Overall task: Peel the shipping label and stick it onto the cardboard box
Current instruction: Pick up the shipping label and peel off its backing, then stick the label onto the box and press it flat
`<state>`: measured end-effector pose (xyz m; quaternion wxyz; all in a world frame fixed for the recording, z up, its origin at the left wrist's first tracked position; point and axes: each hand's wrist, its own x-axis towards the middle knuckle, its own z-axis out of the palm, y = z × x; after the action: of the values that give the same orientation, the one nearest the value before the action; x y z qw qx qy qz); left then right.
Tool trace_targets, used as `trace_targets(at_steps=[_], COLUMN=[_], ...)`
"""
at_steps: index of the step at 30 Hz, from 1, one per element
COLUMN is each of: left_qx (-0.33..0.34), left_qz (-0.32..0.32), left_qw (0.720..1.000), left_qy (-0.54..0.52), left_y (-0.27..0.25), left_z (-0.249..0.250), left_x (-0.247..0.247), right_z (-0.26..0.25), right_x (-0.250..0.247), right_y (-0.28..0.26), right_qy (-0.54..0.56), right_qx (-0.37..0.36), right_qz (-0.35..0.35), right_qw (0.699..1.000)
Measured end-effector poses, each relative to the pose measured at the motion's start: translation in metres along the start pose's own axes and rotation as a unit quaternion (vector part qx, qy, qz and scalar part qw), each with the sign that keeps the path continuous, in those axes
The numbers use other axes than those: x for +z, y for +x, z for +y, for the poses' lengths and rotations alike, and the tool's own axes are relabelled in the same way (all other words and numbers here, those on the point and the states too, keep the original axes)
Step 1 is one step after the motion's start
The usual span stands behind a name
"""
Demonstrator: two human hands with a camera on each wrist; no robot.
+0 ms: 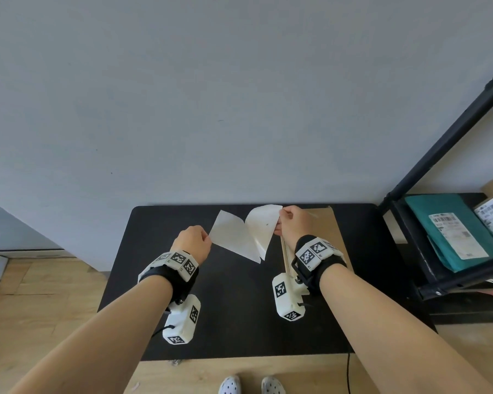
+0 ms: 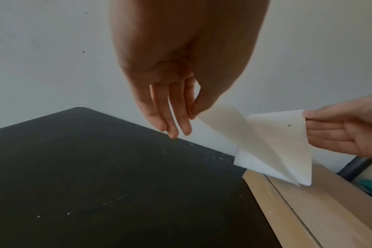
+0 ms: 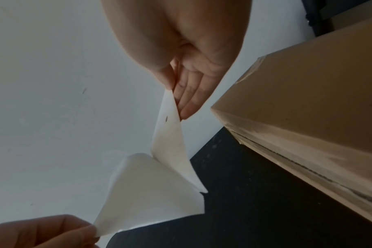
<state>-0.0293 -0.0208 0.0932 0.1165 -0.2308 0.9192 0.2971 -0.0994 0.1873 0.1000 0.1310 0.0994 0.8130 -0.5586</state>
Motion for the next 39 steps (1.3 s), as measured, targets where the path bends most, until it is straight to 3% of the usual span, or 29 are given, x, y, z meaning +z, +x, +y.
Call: trace_targets(at_steps=[13, 29, 32, 39], left_qx=[-0.032, -0.040, -0.006, 0.142], left_qz=[-0.030, -0.099, -0.081, 0.016], left_qw=[0.996, 0.988, 0.992, 0.990], left_qy=[0.075, 0.110, 0.096, -0.007], left_y=[0.008, 0.018, 0.012, -0.001], left_z=[-0.018, -0.017, -0.005, 0.052], left_x=[0.021, 0.029, 0.020, -0.010], right_z=[0.012, 0.003, -0.004, -0.036], right_x=[-0.012, -0.010, -0.008, 0.003], right_y=[0.003, -0.002, -0.008, -0.023], right_qy=[-0.004, -0.030, -0.020, 0.010], right_qx=[0.041, 0.050, 0.041, -0.016], right_qz=[0.099, 0.080, 0.068, 0.028], right_qw=[0.994, 0.995, 0.997, 0.999])
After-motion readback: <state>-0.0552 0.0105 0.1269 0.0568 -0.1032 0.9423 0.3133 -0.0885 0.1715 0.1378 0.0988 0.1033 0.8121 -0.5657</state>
